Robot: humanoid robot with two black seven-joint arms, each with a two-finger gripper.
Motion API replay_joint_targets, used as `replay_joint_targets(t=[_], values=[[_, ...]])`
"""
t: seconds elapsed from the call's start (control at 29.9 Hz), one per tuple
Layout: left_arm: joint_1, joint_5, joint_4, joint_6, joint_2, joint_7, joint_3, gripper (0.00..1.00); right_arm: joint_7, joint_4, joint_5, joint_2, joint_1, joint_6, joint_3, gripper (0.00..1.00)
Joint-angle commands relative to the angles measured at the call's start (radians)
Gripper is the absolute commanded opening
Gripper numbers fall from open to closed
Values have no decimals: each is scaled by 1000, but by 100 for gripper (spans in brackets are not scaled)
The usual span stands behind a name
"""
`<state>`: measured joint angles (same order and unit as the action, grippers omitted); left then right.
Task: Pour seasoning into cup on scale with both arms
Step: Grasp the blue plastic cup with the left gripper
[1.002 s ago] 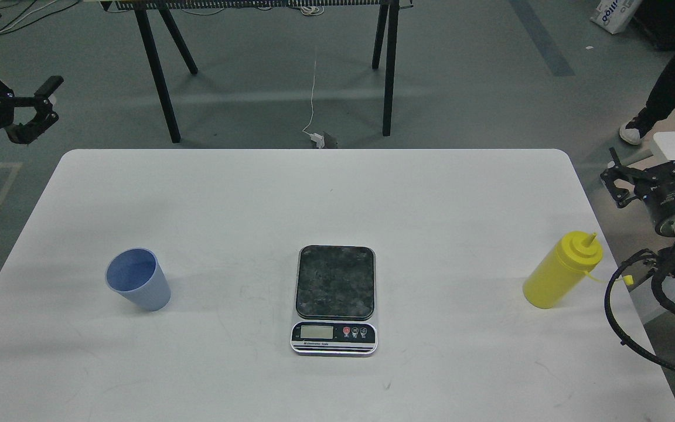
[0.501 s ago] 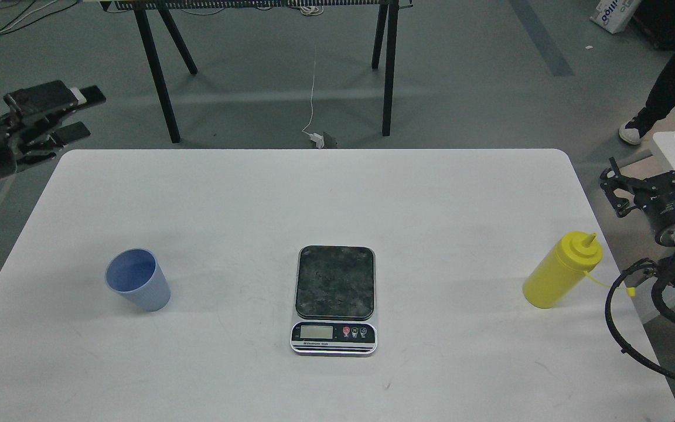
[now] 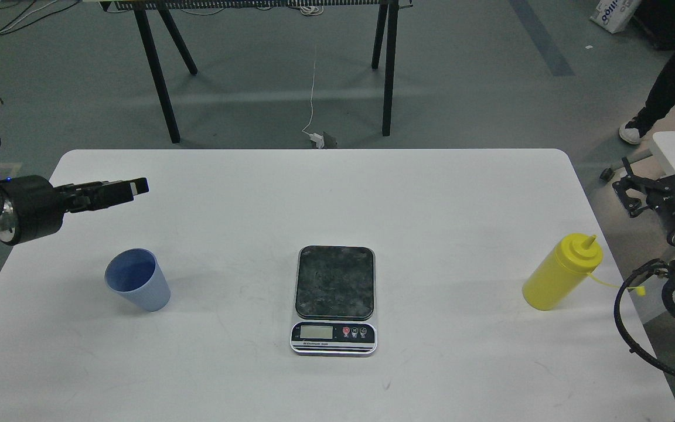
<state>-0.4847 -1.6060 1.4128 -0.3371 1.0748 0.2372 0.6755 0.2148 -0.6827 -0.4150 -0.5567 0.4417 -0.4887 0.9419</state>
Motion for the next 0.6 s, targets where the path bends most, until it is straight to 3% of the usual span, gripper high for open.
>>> replay_joint_targets(t=[0.0,0.23,0.43,0.57], values=[[0,-165,-5,90,-1,7,-98,89,1,0,1,0,0,0,0,99],[-2,-322,-49,223,-4,7,-246,89,3,3,1,0,-1,0,0,99],[0,-327,-70,233,-18,24,-267,79,3,3,-1,0,-8,0,2,99],[-2,-327,-107,234,-53,25,-280,68,3,3,-1,0,-9,0,2,99]])
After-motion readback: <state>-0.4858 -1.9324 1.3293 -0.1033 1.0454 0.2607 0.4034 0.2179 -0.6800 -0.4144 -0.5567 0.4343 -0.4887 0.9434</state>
